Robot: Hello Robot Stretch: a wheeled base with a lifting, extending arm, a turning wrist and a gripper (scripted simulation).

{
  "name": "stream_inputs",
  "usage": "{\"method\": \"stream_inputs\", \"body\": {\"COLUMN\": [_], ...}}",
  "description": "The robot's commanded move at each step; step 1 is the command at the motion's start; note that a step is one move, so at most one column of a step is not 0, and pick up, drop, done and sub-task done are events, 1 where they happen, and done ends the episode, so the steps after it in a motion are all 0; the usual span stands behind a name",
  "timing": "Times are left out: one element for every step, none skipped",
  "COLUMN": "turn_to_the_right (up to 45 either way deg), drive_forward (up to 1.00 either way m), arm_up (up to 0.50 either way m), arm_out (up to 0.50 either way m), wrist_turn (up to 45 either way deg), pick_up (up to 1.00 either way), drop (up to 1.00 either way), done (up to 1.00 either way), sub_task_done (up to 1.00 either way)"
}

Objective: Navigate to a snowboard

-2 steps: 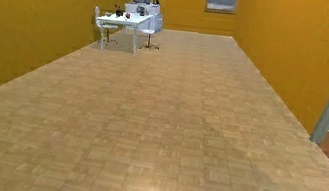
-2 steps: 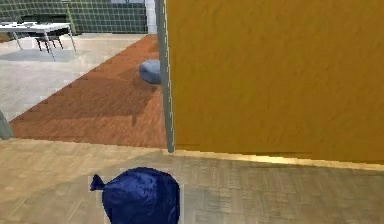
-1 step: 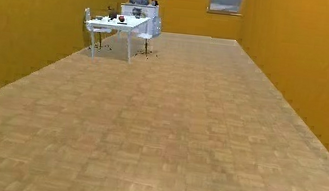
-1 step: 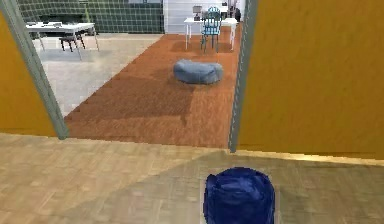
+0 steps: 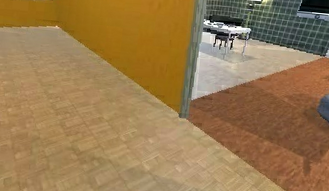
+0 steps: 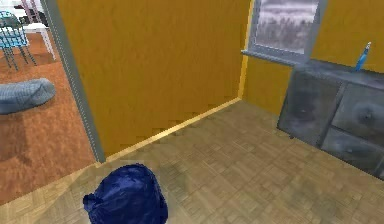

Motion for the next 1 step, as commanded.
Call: {"method": "stream_inputs", "body": {"turn_to_the_right": [3.0], "drive_forward": [0.0], "arm_up": [0.0], "arm_out": [0.0], "wrist_turn": [0.0], "pick_up": [0.0], "drop": [0.0], "done": [0.0], "sub_task_done": [0.0]}}
